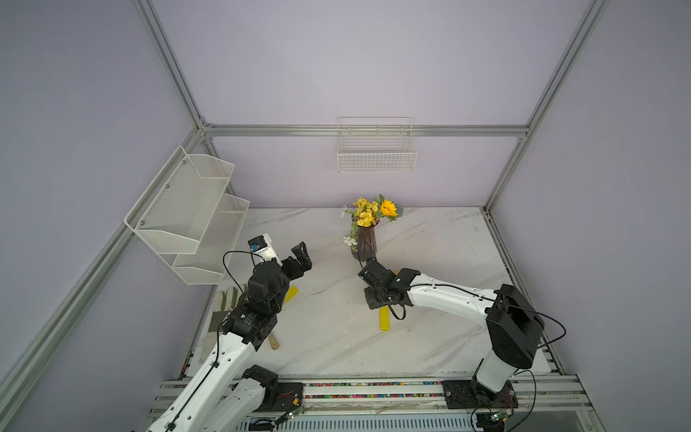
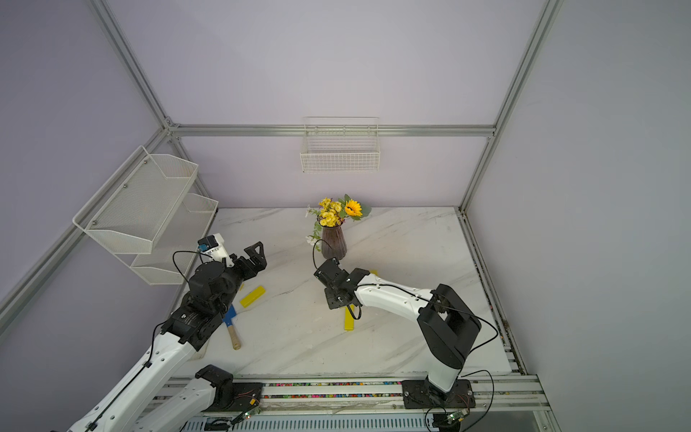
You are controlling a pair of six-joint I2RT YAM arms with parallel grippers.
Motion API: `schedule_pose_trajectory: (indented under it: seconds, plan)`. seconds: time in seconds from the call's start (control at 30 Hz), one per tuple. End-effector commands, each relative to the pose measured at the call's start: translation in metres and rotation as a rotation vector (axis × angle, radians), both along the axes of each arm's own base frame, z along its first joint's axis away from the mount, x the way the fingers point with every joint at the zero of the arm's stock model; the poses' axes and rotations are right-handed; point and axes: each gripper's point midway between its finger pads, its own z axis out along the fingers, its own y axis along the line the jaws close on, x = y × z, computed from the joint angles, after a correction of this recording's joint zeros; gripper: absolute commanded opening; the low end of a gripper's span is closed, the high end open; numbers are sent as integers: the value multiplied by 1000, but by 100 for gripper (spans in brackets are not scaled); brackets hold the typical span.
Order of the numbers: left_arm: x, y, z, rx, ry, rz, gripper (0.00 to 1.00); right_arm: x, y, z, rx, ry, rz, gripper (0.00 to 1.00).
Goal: Assemble the number 8 with building blocks
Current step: Pick up the building block from the center of the board, then assemble the building block at the center of the board.
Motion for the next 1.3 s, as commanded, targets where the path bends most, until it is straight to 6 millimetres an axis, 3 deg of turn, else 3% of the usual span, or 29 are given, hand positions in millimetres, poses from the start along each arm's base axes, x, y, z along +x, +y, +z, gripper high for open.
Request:
schedule_pose_trajectory:
  seconds: [0.0,0.23,0.43,0.57,0.83,1.27]
  plan:
    - [1,-3,14,-14,-40,-12,100,3,-43,12,-18,-30,-135,12]
    - [2,-4,11,-17,-33,-15,100,20,-115,7,-52,-38,-238,12]
    - [2,-3,10,-12,-32,-10,100,41,-148,-12,-74,-19,-242,12]
    - [3,-2,10,-7,-33,-7,100,50,-157,-26,-80,8,-234,12]
    - [4,-3,8,-5,-29,-8,100,56,-152,-51,-32,71,-193,13]
    - [5,-3,7,-4,-26,-6,100,63,-147,-67,-17,99,-193,19]
